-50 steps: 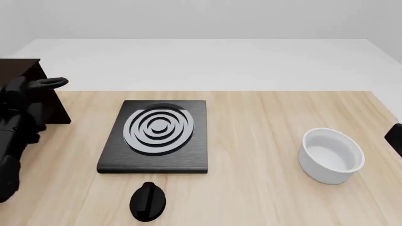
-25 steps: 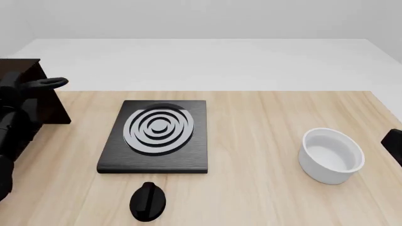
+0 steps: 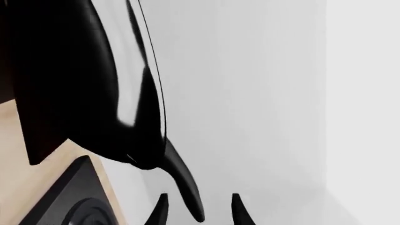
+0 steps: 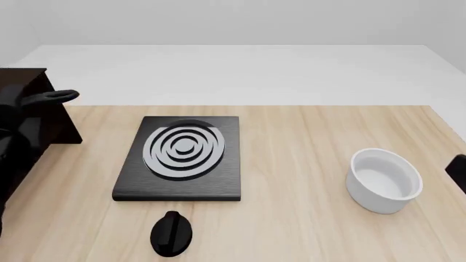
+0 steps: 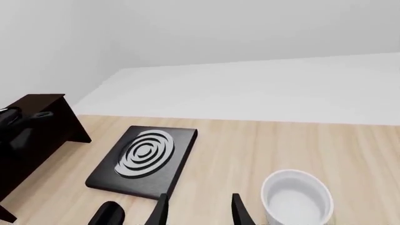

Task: Put the frying pan on the cabinet shelf.

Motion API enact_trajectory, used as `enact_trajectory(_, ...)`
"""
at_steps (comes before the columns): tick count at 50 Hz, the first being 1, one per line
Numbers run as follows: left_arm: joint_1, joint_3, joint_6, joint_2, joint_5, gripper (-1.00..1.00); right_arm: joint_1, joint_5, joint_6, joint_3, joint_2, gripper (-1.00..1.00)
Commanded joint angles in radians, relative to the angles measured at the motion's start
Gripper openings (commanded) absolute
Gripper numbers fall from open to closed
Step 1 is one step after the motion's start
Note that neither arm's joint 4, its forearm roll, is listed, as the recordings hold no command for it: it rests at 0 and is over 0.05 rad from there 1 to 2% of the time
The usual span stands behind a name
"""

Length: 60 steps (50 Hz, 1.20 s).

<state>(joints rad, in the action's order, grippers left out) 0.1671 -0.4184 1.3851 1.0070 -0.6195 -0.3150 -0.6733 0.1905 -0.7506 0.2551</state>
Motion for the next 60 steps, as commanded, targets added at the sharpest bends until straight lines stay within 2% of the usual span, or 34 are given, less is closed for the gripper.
enact_trajectory(1,-0.016,0.015,-0.031,-0.090,0.070,1.00,0.003,-0.012,0.005,0.006,-0.015,1.00)
enact_trajectory(6,-0.036,0.044,-0.015,-0.143,0.091,1.00,0.005,-0.011,0.010,0.016,-0.023,1.00)
enact_trajectory(10,-0.051,0.040,-0.034,-0.220,0.166,1.00,0.005,-0.011,0.014,0.032,-0.036,1.00)
enact_trajectory(16,-0.052,0.049,-0.042,-0.283,0.219,1.00,0.007,-0.006,0.019,0.051,-0.048,1.00)
enact_trajectory(18,-0.052,0.042,-0.068,-0.298,0.247,1.00,0.007,-0.007,0.020,0.057,-0.055,1.00)
enact_trajectory(35,-0.086,0.075,-0.081,-0.472,0.393,1.00,0.021,-0.022,0.027,0.078,-0.098,1.00)
enact_trajectory(37,-0.104,0.052,-0.129,-0.514,0.454,1.00,0.022,-0.019,0.025,0.081,-0.098,1.00)
enact_trajectory(39,-0.100,0.073,-0.107,-0.531,0.453,1.00,0.024,-0.012,0.024,0.085,-0.096,1.00)
enact_trajectory(45,-0.109,0.070,-0.117,-0.615,0.540,1.00,0.030,-0.002,0.025,0.094,-0.103,1.00)
enact_trajectory(49,-0.113,0.064,-0.128,-0.670,0.603,1.00,0.043,-0.012,-0.012,0.085,-0.111,1.00)
enact_trajectory(54,-0.153,0.064,-0.186,-0.765,0.737,1.00,0.046,-0.008,0.000,0.092,-0.113,1.00)
enact_trajectory(60,-0.161,0.068,-0.203,-0.816,0.802,1.00,0.051,-0.013,0.001,0.097,-0.125,1.00)
